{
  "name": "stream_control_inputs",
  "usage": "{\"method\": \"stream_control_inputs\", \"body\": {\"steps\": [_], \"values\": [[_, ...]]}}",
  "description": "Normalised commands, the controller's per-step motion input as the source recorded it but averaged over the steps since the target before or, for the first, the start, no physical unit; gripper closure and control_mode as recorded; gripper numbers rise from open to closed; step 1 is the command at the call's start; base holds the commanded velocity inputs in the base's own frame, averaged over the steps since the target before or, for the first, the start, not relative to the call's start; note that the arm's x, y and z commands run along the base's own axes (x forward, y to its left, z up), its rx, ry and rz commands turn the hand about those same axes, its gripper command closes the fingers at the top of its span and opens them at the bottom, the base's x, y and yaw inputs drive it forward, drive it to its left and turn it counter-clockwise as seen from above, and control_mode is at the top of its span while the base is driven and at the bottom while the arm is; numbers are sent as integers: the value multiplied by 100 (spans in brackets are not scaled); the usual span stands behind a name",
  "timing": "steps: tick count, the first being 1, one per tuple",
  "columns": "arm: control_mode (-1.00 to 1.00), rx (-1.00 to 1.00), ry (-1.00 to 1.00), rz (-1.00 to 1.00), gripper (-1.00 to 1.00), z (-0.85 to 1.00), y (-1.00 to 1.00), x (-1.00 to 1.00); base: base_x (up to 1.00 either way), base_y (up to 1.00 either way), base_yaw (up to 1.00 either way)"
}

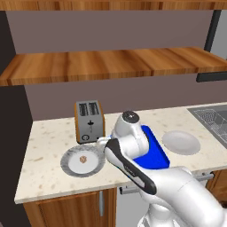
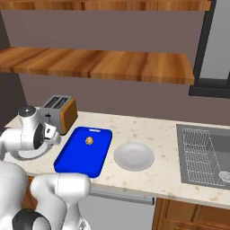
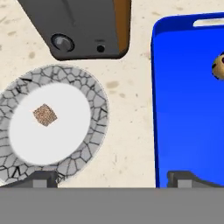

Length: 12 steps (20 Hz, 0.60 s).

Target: Move the dessert items from the plates to the tray.

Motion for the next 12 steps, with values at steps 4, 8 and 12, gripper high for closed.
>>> {"method": "stream_control_inputs", "body": {"steps": [4, 8, 12], "values": [[-100, 0, 1, 3, -100, 0, 87, -9, 0, 0, 0], [-100, 0, 0, 2, -100, 0, 73, 0, 0, 0, 0], [-100, 0, 0, 0, -100, -6, 51, 4, 0, 0, 0]]}}
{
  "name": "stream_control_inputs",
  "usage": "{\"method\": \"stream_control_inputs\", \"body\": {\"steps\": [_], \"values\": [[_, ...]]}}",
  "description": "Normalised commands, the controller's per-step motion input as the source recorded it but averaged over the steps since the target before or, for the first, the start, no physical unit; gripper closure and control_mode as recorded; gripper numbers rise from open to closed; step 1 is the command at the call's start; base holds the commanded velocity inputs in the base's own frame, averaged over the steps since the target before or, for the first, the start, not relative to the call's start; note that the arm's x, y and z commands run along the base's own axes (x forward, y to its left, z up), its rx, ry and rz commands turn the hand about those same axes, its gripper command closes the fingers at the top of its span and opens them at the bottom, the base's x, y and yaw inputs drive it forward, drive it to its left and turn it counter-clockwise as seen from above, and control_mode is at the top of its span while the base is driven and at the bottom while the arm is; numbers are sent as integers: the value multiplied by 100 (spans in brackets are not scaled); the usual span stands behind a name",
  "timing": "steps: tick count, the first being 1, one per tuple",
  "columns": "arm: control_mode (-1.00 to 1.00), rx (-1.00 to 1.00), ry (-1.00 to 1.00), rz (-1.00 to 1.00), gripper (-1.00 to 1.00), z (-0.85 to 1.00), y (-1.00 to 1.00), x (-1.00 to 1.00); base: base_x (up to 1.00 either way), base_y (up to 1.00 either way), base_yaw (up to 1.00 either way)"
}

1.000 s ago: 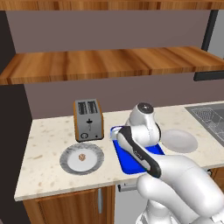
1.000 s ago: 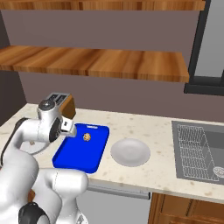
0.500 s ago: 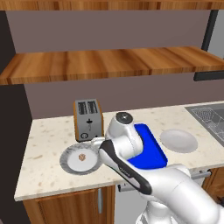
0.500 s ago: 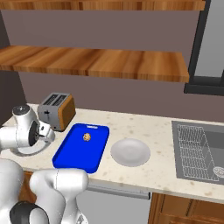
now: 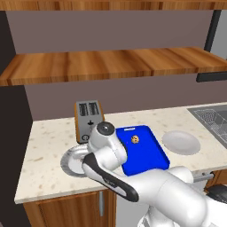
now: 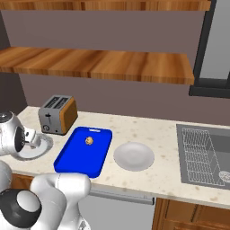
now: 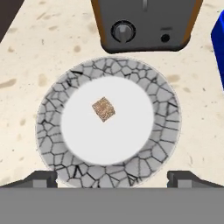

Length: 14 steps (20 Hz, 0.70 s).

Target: Move the dessert items from the plates to the tray.

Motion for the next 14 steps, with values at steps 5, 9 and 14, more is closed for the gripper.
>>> {"method": "stream_control_inputs", "body": {"steps": [5, 9, 14], "values": [[-100, 0, 0, 0, -100, -3, 23, 6, 0, 0, 0], [-100, 0, 0, 0, -100, 0, 0, 16, 0, 0, 0], [-100, 0, 0, 0, -100, 0, 0, 21, 0, 0, 0]]}}
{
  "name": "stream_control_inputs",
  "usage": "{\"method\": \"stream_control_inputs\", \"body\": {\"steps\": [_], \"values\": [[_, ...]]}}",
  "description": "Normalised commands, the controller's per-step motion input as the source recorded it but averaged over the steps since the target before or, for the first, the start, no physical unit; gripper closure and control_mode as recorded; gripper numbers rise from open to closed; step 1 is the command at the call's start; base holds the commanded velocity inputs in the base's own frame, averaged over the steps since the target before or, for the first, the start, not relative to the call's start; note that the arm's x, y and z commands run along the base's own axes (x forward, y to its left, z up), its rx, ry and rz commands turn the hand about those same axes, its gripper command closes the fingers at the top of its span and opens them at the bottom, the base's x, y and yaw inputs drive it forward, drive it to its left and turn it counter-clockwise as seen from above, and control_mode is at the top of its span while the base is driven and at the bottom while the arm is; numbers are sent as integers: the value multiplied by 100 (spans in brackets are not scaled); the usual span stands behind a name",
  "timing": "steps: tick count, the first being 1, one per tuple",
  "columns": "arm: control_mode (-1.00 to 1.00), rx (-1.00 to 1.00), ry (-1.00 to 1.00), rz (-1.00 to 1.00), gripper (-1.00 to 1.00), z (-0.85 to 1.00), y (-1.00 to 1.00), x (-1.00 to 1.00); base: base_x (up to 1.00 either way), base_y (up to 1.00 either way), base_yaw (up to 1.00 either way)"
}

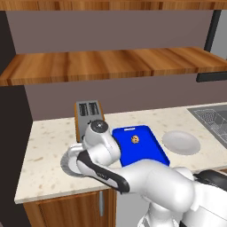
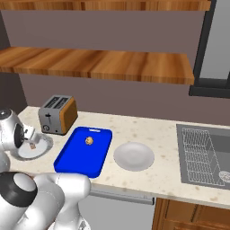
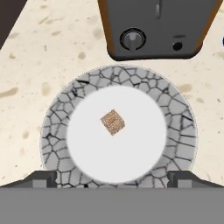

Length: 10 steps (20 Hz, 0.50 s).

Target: Move the dessert items from the plates to the tray.

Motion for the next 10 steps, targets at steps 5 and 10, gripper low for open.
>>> {"method": "stream_control_inputs", "body": {"steps": [5, 10], "values": [[-100, 0, 0, 0, -100, -4, 0, 12, 0, 0, 0], [-100, 0, 0, 0, -100, -20, 0, 2, 0, 0, 0]]}}
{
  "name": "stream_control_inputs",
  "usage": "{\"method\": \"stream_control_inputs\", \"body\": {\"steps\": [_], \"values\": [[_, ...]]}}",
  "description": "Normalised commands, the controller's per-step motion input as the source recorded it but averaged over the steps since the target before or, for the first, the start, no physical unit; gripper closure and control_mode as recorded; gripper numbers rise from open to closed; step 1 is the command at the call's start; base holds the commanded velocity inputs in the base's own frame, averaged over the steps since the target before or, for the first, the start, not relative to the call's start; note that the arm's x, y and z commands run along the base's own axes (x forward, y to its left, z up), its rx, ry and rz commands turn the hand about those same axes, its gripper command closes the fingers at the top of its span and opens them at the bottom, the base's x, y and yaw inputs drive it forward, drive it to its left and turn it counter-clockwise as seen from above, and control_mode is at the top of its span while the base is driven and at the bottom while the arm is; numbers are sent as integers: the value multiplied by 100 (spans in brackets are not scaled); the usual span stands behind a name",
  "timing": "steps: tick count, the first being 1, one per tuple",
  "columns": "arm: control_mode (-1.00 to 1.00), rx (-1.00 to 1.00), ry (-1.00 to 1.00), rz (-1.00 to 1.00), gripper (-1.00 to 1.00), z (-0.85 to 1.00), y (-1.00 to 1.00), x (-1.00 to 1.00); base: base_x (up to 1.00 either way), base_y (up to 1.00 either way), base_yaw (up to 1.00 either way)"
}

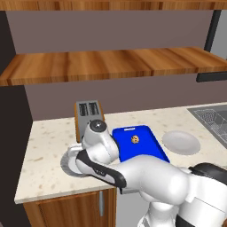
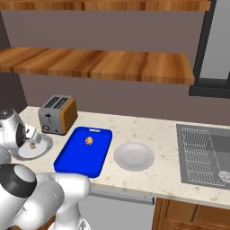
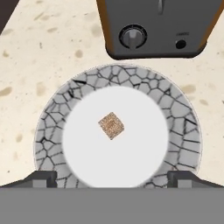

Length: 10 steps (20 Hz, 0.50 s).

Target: Move the dessert items from the plates to the tray.

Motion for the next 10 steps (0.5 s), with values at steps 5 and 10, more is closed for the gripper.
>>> {"method": "stream_control_inputs", "body": {"steps": [5, 10], "values": [[-100, 0, 0, 0, -100, -16, 0, 15, 0, 0, 0], [-100, 0, 0, 0, -100, -17, 0, 17, 0, 0, 0]]}}
